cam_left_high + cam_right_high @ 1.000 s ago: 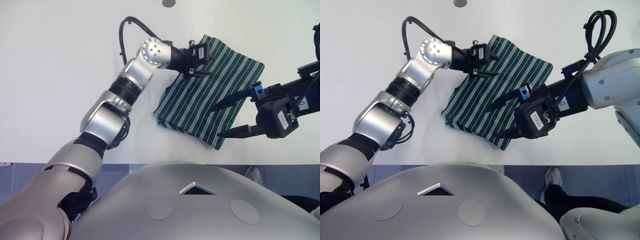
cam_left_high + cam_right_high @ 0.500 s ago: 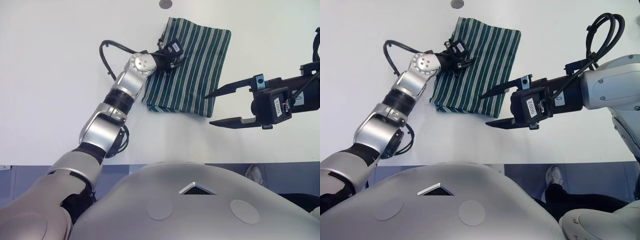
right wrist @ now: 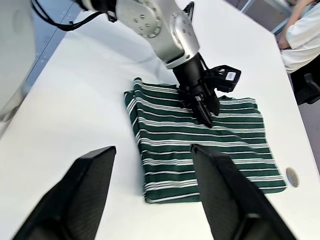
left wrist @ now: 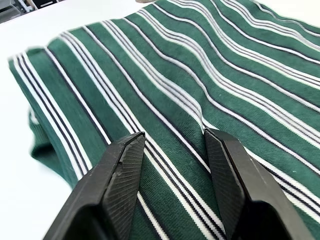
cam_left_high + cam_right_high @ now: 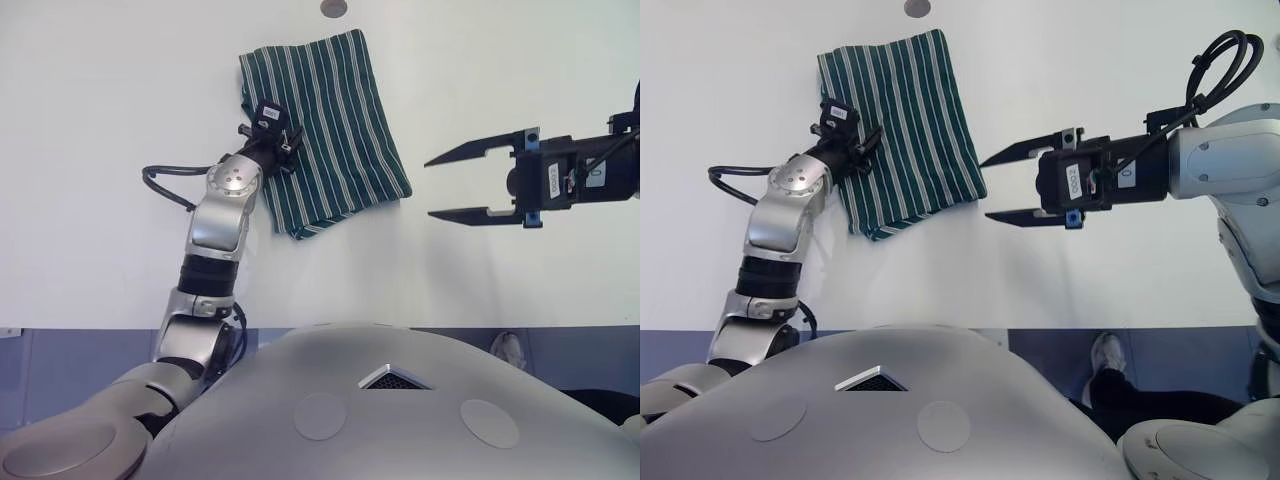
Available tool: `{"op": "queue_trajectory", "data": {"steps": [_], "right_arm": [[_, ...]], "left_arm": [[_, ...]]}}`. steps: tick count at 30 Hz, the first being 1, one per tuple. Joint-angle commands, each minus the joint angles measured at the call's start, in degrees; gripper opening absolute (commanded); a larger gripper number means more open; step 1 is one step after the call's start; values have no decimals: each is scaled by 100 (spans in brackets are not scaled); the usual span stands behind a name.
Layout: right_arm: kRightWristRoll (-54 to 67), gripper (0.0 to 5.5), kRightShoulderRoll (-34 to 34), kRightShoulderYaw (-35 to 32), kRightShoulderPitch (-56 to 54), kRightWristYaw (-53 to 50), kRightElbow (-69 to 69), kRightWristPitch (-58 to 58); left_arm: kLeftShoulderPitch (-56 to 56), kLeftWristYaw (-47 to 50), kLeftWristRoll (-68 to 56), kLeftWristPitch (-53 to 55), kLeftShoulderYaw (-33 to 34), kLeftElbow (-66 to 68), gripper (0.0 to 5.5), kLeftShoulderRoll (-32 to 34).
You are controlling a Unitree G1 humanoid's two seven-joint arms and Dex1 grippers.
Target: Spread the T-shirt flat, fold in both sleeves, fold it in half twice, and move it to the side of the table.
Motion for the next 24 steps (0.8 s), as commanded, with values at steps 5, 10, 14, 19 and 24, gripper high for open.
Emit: {"op": "queue_trajectory", "data": {"steps": [5,10,14,19,24], "right_arm": [[-2747,283,944,40,-631,-1163,3210,-4109],[-5059,353,826,444,-607,-2574,5626,-7320],[-6468,428,1108,923,-1099,-3668,6666,-8031],[-7905,492,1524,1584,-1491,-5231,7155,-8077],[-8163,492,1520,1913,-1354,-6230,7011,-8343]], "left_arm": [[-1059,-1075,250,-2679,-29,-1296,235,1441],[1085,-1562,762,-7479,-287,556,322,3335],[1578,-1016,1835,-9122,-688,2039,400,3634],[1628,-280,2606,-10447,-674,2956,462,3588],[1416,232,2331,-10885,-350,2867,462,3494]]}}
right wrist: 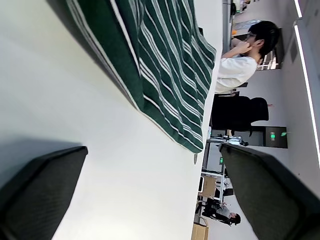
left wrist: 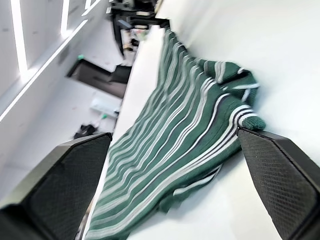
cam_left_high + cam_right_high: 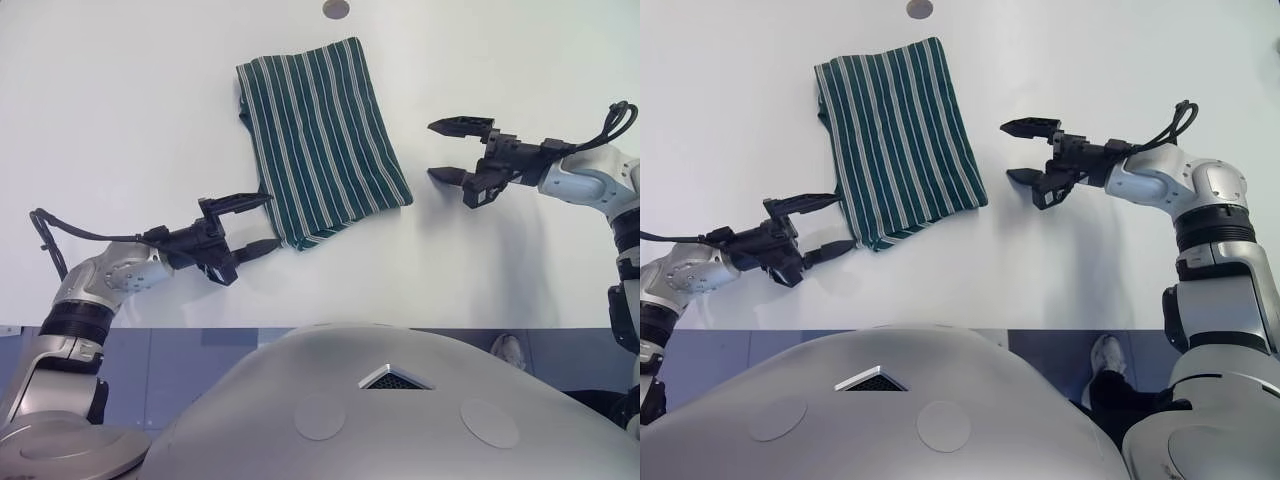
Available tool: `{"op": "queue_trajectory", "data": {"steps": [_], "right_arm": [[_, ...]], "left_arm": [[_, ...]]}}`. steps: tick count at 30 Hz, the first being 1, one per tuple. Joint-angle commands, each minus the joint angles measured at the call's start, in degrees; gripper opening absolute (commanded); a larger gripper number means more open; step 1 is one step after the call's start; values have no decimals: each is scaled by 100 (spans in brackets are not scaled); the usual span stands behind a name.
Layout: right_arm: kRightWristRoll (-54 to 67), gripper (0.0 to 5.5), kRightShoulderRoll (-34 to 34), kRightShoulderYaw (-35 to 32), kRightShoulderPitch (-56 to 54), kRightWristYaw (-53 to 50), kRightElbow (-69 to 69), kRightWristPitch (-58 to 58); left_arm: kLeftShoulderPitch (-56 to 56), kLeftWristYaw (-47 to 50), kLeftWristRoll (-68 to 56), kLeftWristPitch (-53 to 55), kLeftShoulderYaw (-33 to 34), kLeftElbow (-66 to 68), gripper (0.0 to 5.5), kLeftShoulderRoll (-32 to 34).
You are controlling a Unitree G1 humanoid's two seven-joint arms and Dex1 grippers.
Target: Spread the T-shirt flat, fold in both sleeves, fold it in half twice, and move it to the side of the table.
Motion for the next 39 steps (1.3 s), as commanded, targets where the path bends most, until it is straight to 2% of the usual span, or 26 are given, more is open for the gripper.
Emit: {"op": "queue_trajectory", "data": {"steps": [1,6,11,14,17,23,27,35,39], "right_arm": [[-519,492,-47,409,246,-440,-146,-354],[-829,492,-215,719,287,-878,-267,-475],[-747,492,-128,902,331,-966,-275,-284],[-723,492,-139,976,335,-1008,-286,-214],[-670,492,-126,1007,299,-1026,-251,-183],[-464,492,-104,1037,360,-987,-271,-91],[-345,492,-102,1081,391,-955,-303,-26],[-169,492,-108,1201,399,-845,-240,-23],[-171,492,-130,1396,465,-608,-412,-188]], "left_arm": [[110,-222,58,-316,-304,-87,462,204],[707,-846,-397,-207,-1275,-500,462,669],[462,-834,-205,1130,-869,-1344,462,166],[819,-1231,-166,2559,-1009,-2385,462,-216],[934,-1463,-180,3212,-1077,-2798,462,-316],[810,-1163,-51,3224,-570,-1875,462,122],[606,-818,229,2876,-711,-1164,462,40],[697,-382,485,1753,-1175,-641,283,80],[690,-102,747,1521,-1199,-285,224,92]]}}
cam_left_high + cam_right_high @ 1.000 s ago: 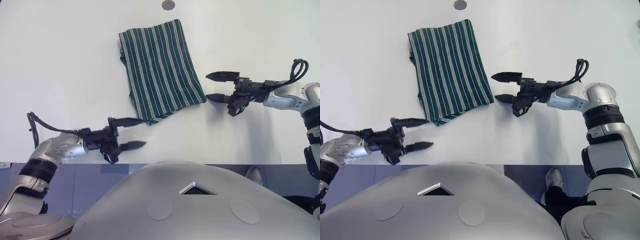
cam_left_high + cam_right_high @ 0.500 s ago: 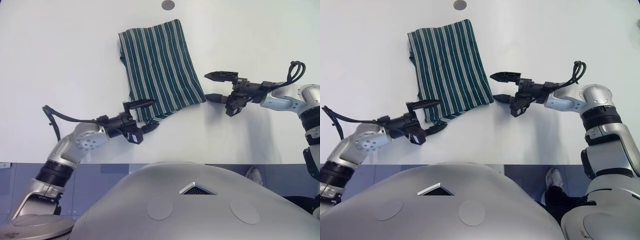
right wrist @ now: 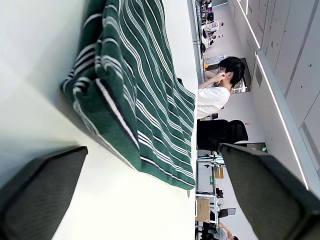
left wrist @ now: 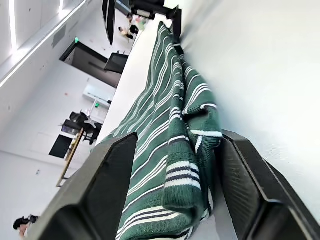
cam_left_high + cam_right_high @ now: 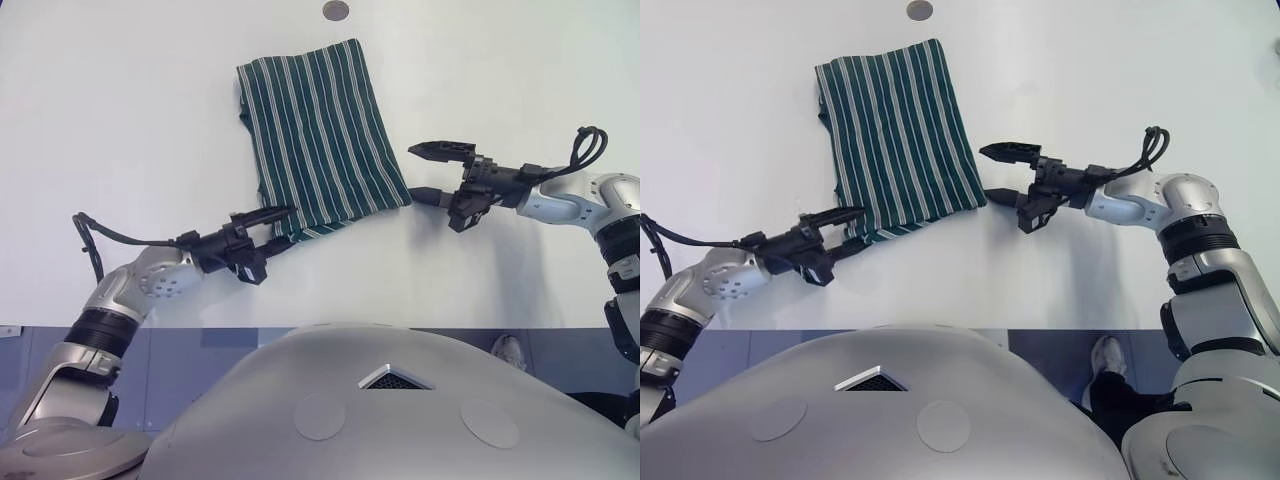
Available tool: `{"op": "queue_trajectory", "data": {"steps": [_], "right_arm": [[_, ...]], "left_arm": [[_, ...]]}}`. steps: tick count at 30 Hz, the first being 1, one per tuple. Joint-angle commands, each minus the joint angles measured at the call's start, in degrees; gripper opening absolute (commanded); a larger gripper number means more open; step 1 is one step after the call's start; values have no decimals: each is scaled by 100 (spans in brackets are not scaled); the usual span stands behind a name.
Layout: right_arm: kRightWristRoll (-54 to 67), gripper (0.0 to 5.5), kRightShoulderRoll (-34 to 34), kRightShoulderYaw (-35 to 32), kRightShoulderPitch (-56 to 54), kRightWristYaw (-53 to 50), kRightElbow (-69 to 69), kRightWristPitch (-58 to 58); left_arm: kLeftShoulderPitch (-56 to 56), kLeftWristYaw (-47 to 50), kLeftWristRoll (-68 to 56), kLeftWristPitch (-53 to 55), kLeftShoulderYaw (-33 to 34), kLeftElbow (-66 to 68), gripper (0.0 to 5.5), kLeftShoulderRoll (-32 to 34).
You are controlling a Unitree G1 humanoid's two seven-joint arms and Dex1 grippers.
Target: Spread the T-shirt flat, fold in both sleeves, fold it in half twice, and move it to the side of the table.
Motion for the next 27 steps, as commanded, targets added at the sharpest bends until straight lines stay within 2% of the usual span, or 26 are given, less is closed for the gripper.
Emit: {"op": "queue_trajectory", "data": {"steps": [1,14,18,23,27], "right_arm": [[-355,472,39,401,227,518,-63,9],[-194,175,140,521,152,689,-63,82],[-174,87,175,528,196,696,-67,93],[209,11,192,516,226,934,-12,49],[1264,4,-123,627,361,1666,-374,55]], "left_arm": [[295,-44,928,117,-323,818,216,141],[-329,541,1518,171,-944,2012,61,-353],[-138,299,1546,517,-1238,1571,20,-526],[92,-602,711,355,-1366,757,7,93],[-422,-1771,-808,367,-1582,300,4,780]]}}
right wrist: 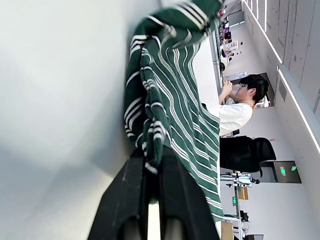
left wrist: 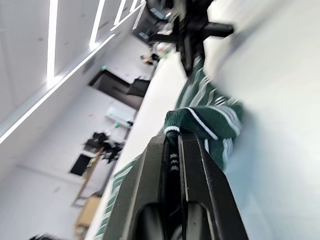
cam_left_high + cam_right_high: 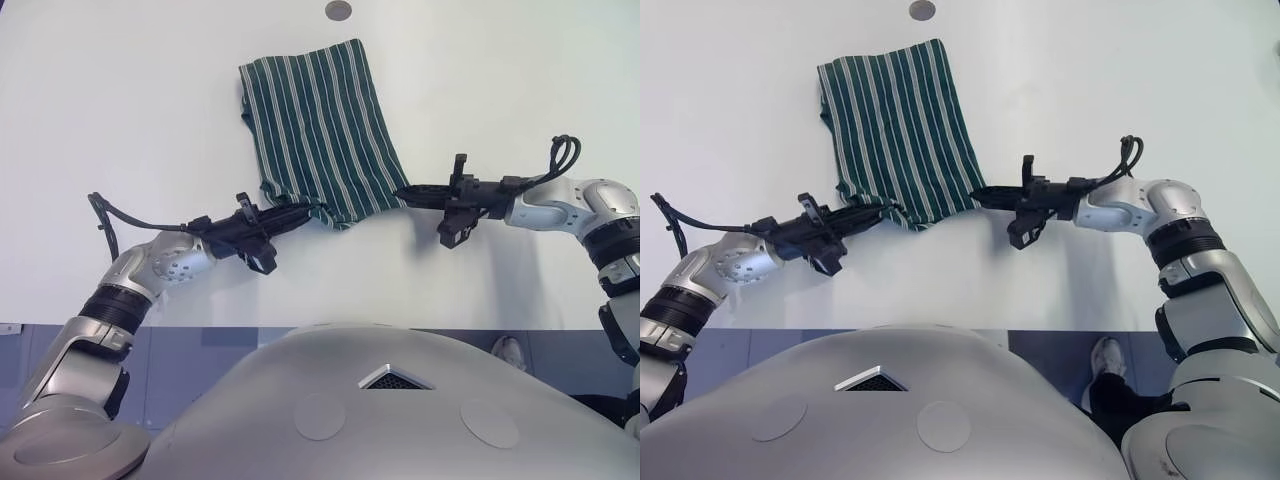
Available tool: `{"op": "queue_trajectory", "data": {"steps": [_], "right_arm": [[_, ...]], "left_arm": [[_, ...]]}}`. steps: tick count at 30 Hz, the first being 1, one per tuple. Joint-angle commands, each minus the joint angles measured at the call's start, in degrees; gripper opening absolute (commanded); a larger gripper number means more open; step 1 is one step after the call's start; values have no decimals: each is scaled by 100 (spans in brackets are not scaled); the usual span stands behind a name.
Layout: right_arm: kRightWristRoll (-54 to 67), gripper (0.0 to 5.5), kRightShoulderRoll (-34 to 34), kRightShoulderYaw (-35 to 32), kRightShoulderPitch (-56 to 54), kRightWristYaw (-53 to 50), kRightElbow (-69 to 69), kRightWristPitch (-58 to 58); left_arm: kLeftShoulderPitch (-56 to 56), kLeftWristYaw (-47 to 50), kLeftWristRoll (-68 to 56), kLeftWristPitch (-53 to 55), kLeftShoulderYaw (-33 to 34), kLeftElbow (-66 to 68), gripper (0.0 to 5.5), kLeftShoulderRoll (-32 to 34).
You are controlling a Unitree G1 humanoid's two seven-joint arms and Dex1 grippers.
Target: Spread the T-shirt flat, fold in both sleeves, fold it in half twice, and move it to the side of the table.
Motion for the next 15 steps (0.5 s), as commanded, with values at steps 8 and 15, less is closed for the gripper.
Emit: {"op": "queue_trajectory", "data": {"steps": [8,15], "right_arm": [[4464,3,-2081,638,1300,3703,-3501,2217],[5846,3,-2768,141,2134,4997,-5324,4036]], "left_arm": [[-301,-4516,-3260,2604,-999,-1946,1,1809],[-68,-5277,-4921,5011,-320,-3951,1,2165]]}}
